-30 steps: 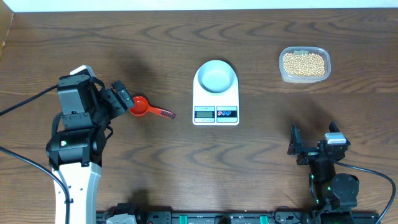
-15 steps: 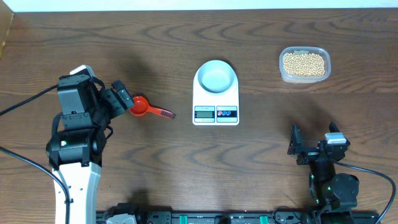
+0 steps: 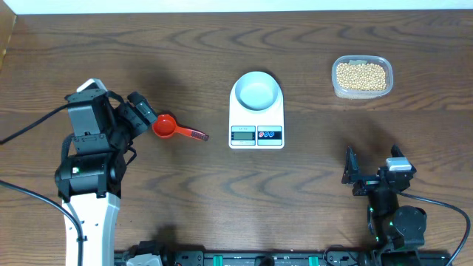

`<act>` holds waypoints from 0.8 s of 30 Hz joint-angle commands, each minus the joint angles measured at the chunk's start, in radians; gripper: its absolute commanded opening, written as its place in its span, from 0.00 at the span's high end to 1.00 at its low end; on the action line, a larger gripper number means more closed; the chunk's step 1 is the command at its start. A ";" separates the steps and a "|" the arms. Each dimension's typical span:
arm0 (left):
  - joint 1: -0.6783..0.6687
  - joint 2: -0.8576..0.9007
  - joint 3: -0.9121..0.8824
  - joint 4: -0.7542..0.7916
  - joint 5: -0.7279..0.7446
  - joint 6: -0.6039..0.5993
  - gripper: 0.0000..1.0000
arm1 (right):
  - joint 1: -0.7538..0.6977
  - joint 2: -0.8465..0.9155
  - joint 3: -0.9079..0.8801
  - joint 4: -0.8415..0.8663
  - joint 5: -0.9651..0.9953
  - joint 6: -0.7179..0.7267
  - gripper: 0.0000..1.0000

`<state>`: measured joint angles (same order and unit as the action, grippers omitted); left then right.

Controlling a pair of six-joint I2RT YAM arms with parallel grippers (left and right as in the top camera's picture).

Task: Scoop item into bowl and weigh 50g on scale
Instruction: 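Move the left gripper forward over the red scoop's bowl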

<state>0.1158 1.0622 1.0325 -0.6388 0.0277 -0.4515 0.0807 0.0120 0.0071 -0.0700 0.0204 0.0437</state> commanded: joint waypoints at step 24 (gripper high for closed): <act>-0.053 0.184 0.023 -0.020 -0.005 -0.183 0.11 | -0.009 -0.003 -0.002 -0.002 0.014 -0.008 0.01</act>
<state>0.0803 1.2366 1.0325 -0.6548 0.0277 -0.6178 0.0807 0.0120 0.0071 -0.0700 0.0227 0.0437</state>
